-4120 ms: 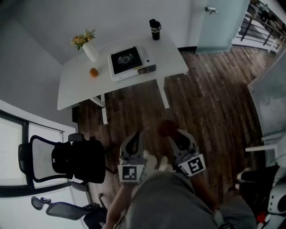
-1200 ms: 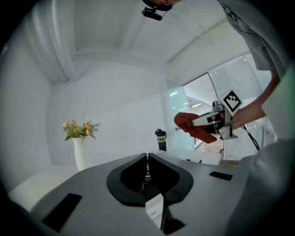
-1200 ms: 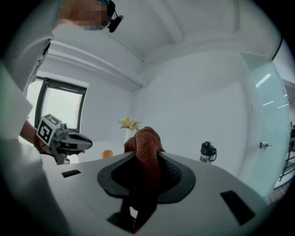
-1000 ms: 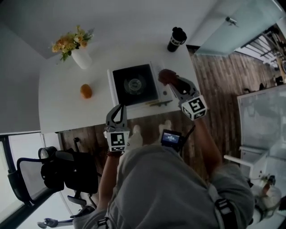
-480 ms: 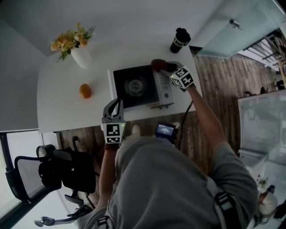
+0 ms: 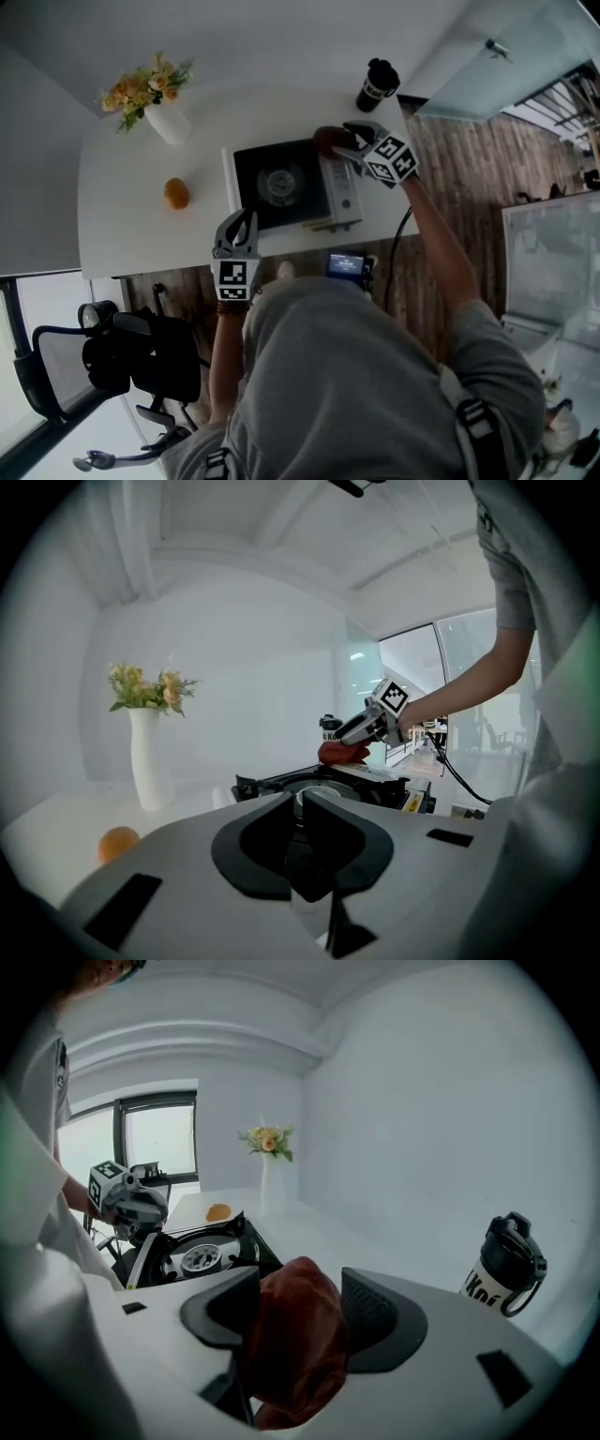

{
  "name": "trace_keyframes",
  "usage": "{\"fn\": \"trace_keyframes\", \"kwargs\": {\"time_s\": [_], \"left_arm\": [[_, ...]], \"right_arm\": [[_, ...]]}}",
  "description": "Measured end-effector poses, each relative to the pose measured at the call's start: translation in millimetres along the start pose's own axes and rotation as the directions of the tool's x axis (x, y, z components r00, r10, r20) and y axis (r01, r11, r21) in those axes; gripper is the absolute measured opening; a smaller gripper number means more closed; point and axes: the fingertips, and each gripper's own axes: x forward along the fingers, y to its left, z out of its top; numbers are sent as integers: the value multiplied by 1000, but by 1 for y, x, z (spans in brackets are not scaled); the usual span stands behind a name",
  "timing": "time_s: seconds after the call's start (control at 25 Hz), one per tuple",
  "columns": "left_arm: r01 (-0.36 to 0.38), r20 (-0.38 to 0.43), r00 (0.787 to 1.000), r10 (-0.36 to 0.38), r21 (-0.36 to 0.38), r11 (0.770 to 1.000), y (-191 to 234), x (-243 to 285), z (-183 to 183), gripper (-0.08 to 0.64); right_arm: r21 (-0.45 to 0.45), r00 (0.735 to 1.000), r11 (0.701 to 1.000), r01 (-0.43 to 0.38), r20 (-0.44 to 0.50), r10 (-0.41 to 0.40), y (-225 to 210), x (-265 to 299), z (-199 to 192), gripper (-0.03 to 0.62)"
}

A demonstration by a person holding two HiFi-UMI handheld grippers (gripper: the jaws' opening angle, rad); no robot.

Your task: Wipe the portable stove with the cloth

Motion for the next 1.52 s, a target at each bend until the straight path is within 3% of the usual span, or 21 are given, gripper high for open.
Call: {"fn": "trace_keyframes", "kwargs": {"time_s": [0.24,0.48,0.72,0.92,1.52], "left_arm": [[14,-31,999,-13,2,1000,-5,6,-12,54],[-5,-43,999,6,15,1000,-3,7,-16,80],[-17,-48,999,20,62,998,-4,10,-19,81],[-1,-53,999,3,45,999,-4,9,-19,83],[14,-57,998,-12,44,999,-4,10,-19,83]], "right_arm": [[51,992,999,-12,-126,19,1,36,-26,243],[75,997,997,26,-77,-20,-5,35,-27,218],[129,996,992,14,-91,-3,-7,42,-31,207],[111,994,993,41,-105,-30,0,38,-34,190],[180,997,982,59,-64,-49,40,6,-48,183]]}}
